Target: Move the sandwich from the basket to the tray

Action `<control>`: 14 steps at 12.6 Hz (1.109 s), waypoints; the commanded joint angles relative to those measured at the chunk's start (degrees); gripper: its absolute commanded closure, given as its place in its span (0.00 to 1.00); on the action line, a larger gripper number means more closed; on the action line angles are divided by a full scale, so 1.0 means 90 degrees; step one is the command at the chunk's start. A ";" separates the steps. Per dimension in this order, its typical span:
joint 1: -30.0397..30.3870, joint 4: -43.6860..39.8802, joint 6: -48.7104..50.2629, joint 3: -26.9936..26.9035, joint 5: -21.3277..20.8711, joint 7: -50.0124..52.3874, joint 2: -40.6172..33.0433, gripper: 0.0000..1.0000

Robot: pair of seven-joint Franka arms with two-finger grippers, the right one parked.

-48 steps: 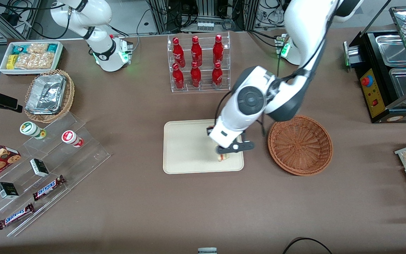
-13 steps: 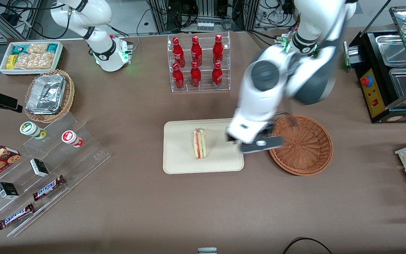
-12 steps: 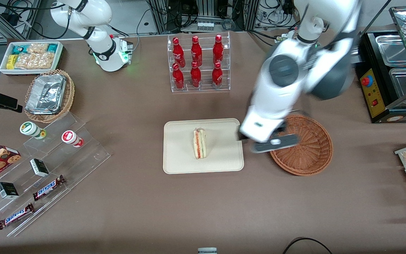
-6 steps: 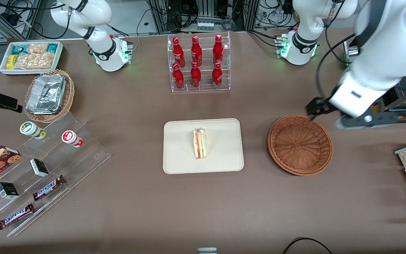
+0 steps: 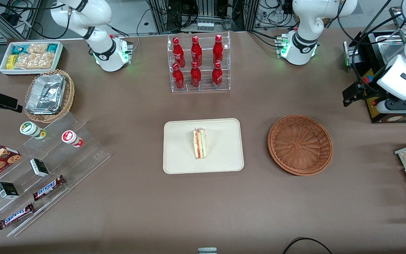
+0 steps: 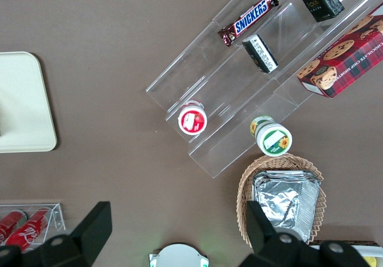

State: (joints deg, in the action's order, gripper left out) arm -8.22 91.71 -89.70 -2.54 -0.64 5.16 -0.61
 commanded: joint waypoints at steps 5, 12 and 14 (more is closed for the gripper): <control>0.0805 -0.0014 0.0054 0.0349 -0.0007 -0.0670 -0.0099 0.00; 0.1129 -0.0171 0.0064 0.0800 -0.0105 -0.0583 -0.0050 0.00; 0.1119 -0.0161 0.0200 0.0800 -0.0105 -0.0554 -0.0040 0.00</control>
